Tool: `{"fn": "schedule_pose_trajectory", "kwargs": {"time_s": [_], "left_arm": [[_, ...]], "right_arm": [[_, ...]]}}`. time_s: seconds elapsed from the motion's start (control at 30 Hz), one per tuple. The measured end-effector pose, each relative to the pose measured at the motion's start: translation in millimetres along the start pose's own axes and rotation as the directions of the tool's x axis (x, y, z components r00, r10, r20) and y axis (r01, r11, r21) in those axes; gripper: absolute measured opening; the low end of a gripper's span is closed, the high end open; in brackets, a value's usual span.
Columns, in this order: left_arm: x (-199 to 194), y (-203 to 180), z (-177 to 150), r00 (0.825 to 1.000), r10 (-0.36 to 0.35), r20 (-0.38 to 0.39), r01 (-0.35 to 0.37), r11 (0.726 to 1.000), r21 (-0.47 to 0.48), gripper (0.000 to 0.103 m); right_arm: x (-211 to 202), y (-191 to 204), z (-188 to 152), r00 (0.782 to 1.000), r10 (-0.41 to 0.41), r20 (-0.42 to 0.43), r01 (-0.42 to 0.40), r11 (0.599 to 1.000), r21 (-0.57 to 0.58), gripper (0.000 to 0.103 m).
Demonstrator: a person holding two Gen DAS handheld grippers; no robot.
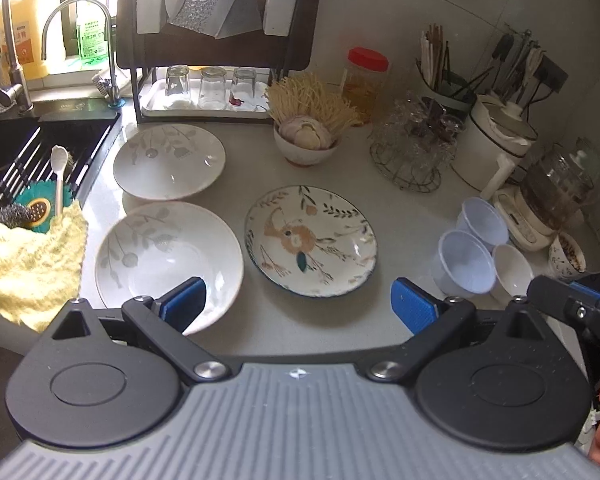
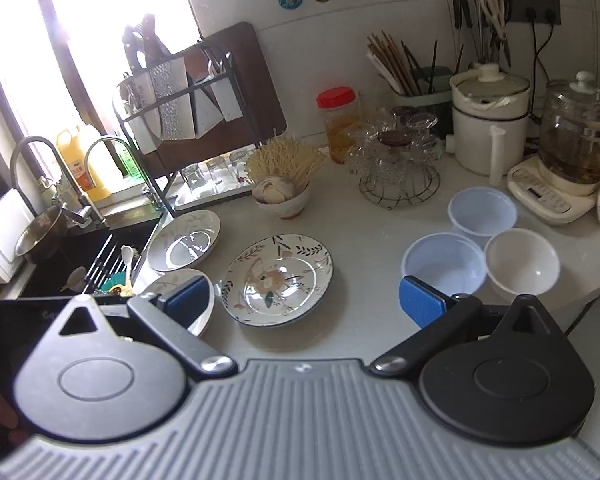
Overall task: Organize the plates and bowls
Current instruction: 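Lower both grippers onto the leaf-pattern bowl rim and close them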
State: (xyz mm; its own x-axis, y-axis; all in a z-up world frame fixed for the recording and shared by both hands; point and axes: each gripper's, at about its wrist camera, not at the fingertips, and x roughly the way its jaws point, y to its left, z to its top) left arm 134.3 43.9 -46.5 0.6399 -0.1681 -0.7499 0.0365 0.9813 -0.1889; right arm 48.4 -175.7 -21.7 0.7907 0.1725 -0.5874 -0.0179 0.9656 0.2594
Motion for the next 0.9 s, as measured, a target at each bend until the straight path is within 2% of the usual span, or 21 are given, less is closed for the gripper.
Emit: {"fn": "schedule_pose_trajectory", "kwargs": {"time_s": [0.23, 0.4, 0.53, 0.63, 0.77, 0.9], "left_arm": [[32, 37, 38, 1.000, -0.017, -0.015, 0.017, 1.000, 0.002, 0.100], [55, 68, 54, 1.000, -0.003, -0.024, 0.004, 1.000, 0.017, 0.100], [77, 98, 62, 0.999, 0.016, -0.047, -0.015, 1.000, 0.017, 0.100], [94, 123, 67, 0.994, 0.044, -0.098, -0.042, 0.999, 0.019, 0.100], [113, 157, 73, 0.989, 0.014, -0.149, -0.014, 1.000, 0.001, 0.100], [132, 182, 74, 0.981, 0.021, -0.191, -0.017, 1.000, 0.024, 0.100]], "right_arm": [[43, 26, 15, 0.996, 0.065, -0.066, -0.064, 0.998, 0.019, 0.103], [71, 47, 24, 0.994, 0.072, -0.088, -0.072, 0.997, 0.007, 0.103], [98, 64, 25, 0.992, 0.038, -0.118, -0.040, 0.999, -0.016, 0.103], [117, 73, 20, 0.989, 0.025, -0.148, -0.027, 1.000, -0.014, 0.103], [143, 89, 12, 0.981, -0.007, -0.196, -0.009, 0.996, -0.084, 0.103], [162, 97, 4, 0.966, 0.000, -0.259, -0.019, 0.997, -0.069, 0.102]]}}
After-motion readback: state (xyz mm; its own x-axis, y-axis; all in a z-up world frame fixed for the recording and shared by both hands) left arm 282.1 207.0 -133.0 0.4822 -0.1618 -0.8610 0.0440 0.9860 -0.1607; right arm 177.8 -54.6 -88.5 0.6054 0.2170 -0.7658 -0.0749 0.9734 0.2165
